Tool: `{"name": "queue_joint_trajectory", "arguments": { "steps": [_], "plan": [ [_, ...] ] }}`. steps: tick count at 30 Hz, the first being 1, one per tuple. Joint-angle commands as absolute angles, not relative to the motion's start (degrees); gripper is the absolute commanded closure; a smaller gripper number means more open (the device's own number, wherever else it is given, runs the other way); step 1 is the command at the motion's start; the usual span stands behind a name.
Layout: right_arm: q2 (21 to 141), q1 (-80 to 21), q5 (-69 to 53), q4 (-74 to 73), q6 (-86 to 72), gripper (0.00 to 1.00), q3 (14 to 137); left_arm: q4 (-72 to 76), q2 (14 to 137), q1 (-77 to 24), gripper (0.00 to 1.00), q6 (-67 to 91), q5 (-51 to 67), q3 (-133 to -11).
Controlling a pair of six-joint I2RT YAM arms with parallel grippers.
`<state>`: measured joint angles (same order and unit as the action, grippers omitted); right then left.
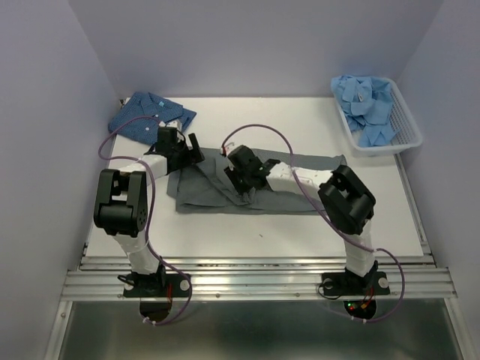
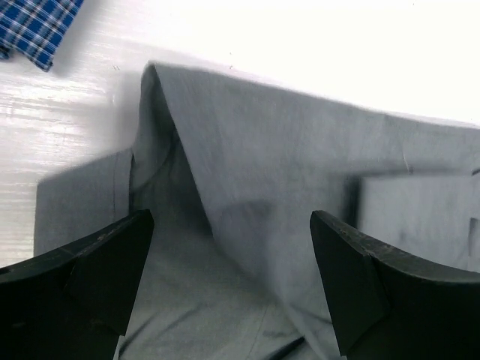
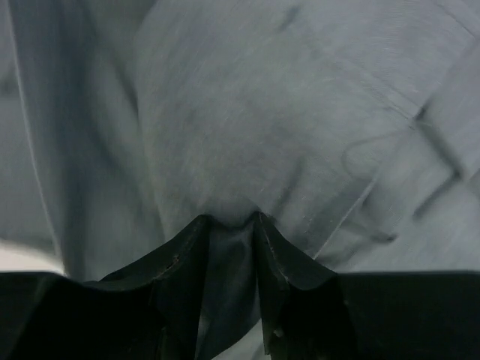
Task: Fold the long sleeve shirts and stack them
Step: Fold the shirt
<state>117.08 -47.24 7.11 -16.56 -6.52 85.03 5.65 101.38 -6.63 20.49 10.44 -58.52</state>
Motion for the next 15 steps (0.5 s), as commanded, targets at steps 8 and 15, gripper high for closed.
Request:
{"name": "queue_joint_trajectory", "arguments": {
  "steps": [8, 15],
  "plan": [
    [99.3, -52.9, 7.4, -8.4, -6.7, 0.24, 71.1, 5.7, 97.1, -6.4, 0.01, 20.7, 8.1, -58.3],
    [104.7, -52.9, 25.2, -7.9, -5.8, 0.07, 80.4, 4.3, 96.9, -6.4, 0.01, 20.7, 6.9, -58.5]
  ]
}}
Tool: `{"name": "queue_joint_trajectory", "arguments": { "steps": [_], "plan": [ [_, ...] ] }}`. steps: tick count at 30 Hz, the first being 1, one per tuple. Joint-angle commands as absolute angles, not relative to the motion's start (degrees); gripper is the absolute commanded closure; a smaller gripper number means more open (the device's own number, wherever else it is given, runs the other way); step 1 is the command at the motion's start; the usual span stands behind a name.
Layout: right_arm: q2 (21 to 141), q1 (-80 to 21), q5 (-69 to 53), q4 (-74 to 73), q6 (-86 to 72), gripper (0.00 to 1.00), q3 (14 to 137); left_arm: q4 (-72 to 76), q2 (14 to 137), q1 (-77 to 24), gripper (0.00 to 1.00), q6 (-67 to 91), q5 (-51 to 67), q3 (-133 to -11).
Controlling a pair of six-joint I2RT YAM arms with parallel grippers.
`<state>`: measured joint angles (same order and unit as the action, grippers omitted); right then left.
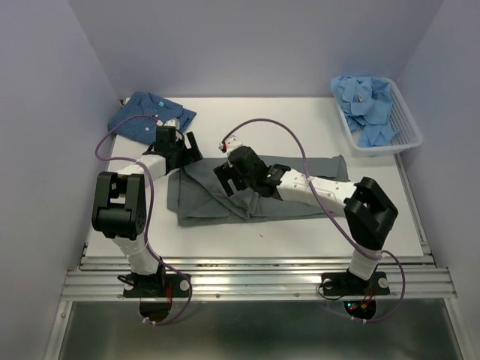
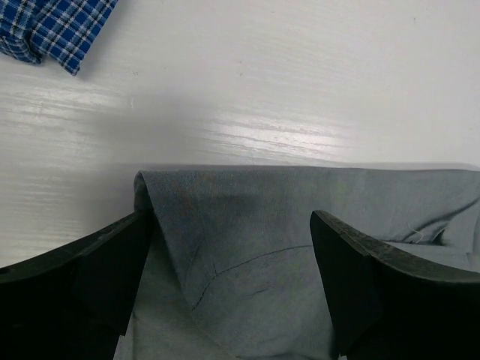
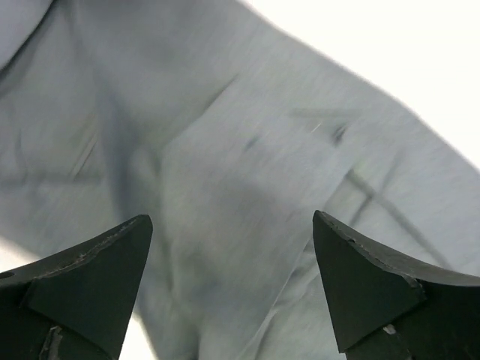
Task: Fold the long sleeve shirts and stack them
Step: Fold the shirt
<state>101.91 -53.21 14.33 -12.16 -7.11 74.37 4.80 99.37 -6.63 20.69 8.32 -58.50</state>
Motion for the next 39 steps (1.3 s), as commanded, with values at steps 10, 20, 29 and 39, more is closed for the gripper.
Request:
{"name": "queue_joint_trajectory", "arguments": {
  "steps": [10, 20, 29, 39],
  "plan": [
    [113.5, -44.6, 10.5, -12.7, -4.9, 0.00, 90.7, 3.8, 94.2, -6.4, 0.01, 21.1, 5.2, -56.4],
    [115.8, -41.8, 2.1, -20.0, -10.4, 0.00, 89.0, 3.5, 94.0, -6.4, 0.01, 21.3, 4.7, -56.2],
    [118.5, -41.8, 2.3, -21.4, -12.7, 0.28, 90.3, 3.3, 94.7, -6.4, 0.01, 21.6, 4.1, -55.8],
    [118.0, -41.8, 2.3, -23.2, -11.5, 0.36, 89.3, 3.3, 94.1, -6.4, 0.01, 21.4, 3.5, -55.5]
  ]
}}
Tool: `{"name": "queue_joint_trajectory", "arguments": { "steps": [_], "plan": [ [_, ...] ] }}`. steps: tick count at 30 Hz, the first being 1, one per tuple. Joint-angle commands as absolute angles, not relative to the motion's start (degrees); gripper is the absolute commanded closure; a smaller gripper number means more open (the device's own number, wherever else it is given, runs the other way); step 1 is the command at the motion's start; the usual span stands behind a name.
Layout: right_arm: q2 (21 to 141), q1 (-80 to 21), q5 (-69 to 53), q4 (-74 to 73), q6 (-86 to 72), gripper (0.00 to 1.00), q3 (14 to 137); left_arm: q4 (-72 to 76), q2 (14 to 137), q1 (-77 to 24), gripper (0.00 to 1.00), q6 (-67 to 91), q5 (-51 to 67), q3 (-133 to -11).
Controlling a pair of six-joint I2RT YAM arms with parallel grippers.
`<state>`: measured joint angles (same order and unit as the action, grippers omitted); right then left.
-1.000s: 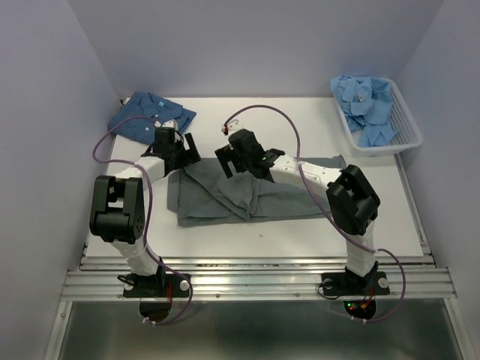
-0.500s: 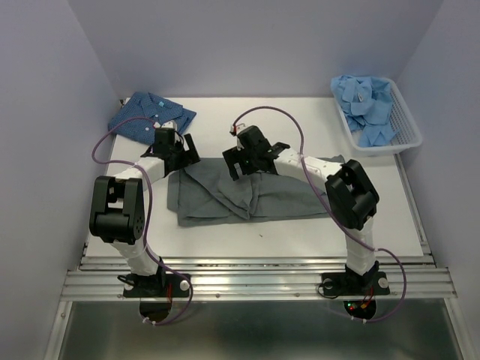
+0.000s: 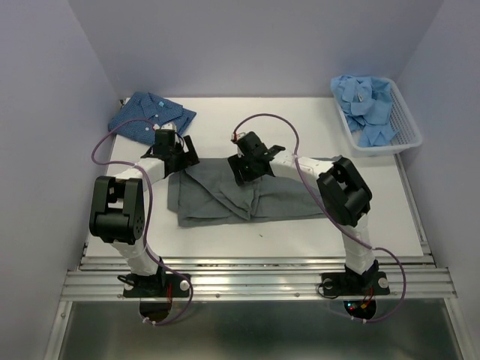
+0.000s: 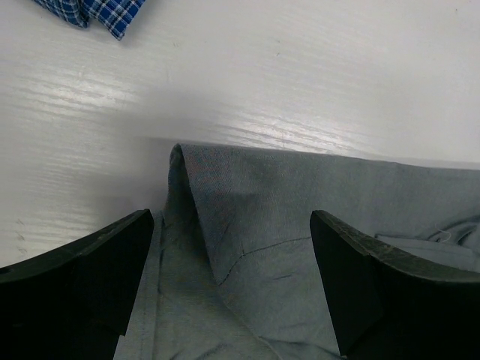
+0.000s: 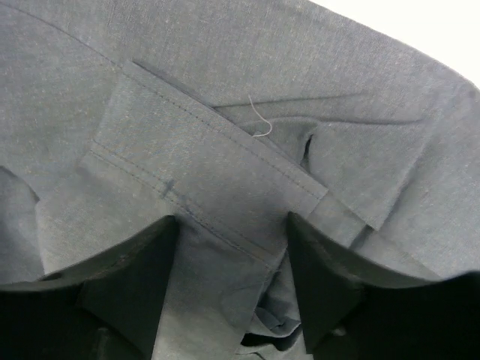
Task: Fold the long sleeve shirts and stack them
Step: Fold the shirt
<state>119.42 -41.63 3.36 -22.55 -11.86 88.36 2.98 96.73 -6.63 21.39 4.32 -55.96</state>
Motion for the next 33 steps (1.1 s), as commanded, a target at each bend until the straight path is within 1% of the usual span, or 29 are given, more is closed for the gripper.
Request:
{"name": "queue_joint_trajectory", "arguments": {
  "steps": [1, 3, 6, 9, 13, 15, 18, 19, 22, 25, 28, 33],
  "plan": [
    [117.8, -41.8, 1.9, -23.1, -11.4, 0.43, 89.3, 3.3, 94.1, -6.4, 0.01, 21.5, 3.6, -55.5],
    [116.9, -41.8, 1.3, -22.1, -11.4, 0.66, 88.7, 3.3, 94.4, -6.4, 0.01, 21.4, 3.8, -55.6],
    [116.0, -41.8, 1.1, -20.8, -11.2, 0.84, 88.2, 3.3, 94.6, -6.4, 0.01, 21.5, 4.0, -55.8],
    [115.0, -41.8, 2.0, -20.3, -11.6, 0.94, 88.4, 3.3, 94.6, -6.4, 0.01, 21.7, 4.0, -55.8],
    [113.2, -41.8, 6.7, -19.5, -12.0, 0.94, 88.8, 3.3, 94.4, -6.4, 0.01, 21.8, 3.8, -55.8],
    [112.1, -41.8, 9.2, -19.6, -13.2, 0.92, 89.0, 3.3, 94.4, -6.4, 0.01, 21.8, 3.7, -55.8],
    [110.1, -41.8, 17.4, -20.6, -16.1, 0.92, 89.1, 3.3, 94.3, -6.4, 0.01, 21.9, 3.4, -56.0],
    [109.6, -41.8, 22.6, -22.2, -16.9, 0.93, 89.0, 3.2, 94.2, -6.4, 0.01, 21.9, 3.3, -56.1],
    [107.8, -41.3, 32.4, -26.7, -18.8, 0.93, 88.6, 3.2, 94.3, -6.4, 0.01, 22.0, 3.3, -56.3],
    [106.7, -39.8, 37.3, -32.0, -22.2, 0.93, 88.9, 3.0, 94.4, -6.4, 0.01, 22.0, 3.3, -56.8],
    [104.2, -37.4, 43.7, -41.0, -25.9, 0.93, 88.8, 2.7, 94.6, -6.4, 0.01, 21.8, 3.3, -57.2],
    [100.6, -36.8, 52.3, -48.2, -29.4, 0.92, 89.4, 2.3, 94.7, -6.4, 0.01, 21.4, 3.4, -58.1]
  ]
}}
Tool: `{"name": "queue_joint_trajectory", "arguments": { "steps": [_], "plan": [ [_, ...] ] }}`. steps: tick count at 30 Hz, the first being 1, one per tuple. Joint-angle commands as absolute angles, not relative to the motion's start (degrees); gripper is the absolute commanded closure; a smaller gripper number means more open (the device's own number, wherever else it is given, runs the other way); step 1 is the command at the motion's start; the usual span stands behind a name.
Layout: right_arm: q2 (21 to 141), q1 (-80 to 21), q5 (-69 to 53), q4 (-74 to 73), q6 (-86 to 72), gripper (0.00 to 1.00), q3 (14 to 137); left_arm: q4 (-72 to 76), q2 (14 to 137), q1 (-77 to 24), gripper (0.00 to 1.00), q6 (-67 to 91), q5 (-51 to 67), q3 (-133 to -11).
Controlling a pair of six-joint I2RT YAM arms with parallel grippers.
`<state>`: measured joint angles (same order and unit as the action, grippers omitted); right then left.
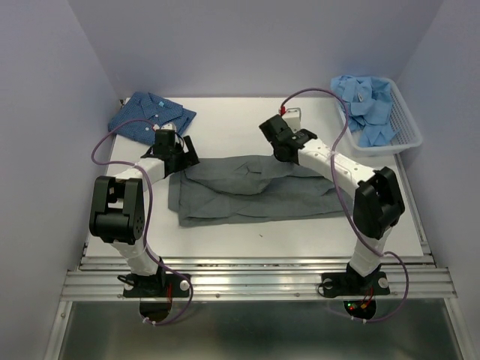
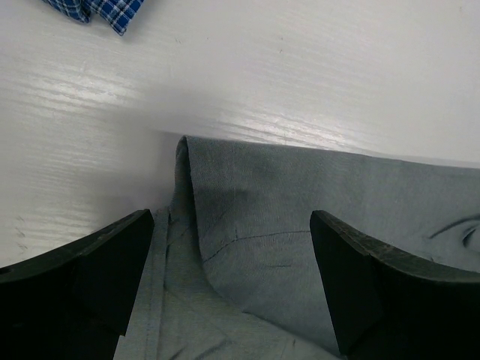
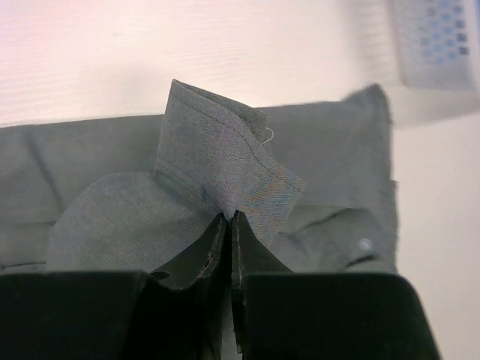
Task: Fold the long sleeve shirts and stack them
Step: Fold the shirt
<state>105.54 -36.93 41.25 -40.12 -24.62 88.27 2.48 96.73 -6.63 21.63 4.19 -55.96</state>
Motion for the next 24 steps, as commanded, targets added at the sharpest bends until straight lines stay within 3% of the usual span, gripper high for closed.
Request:
{"name": "queue_joint_trajectory", "arguments": {
  "steps": [1, 10, 16, 24],
  "plan": [
    [100.0, -36.8, 53.5, -49.6, -29.4, 0.92, 90.0, 2.2, 94.7, -6.4, 0.01, 21.4, 3.4, -58.2],
    [96.2, -36.8, 51.1, -61.2, -27.9, 0.93, 96.3, 1.9, 93.6, -6.4, 0.01, 20.9, 3.7, -58.8],
    [97.2, -36.8, 36.0, -65.2, -23.2, 0.93, 105.5, 1.8, 93.3, -6.4, 0.01, 20.5, 3.7, -59.8],
    [101.3, -36.8, 25.8, -67.0, -24.7, 0.90, 105.8, 1.9, 92.4, -6.4, 0.01, 20.3, 3.6, -59.7]
  ]
}}
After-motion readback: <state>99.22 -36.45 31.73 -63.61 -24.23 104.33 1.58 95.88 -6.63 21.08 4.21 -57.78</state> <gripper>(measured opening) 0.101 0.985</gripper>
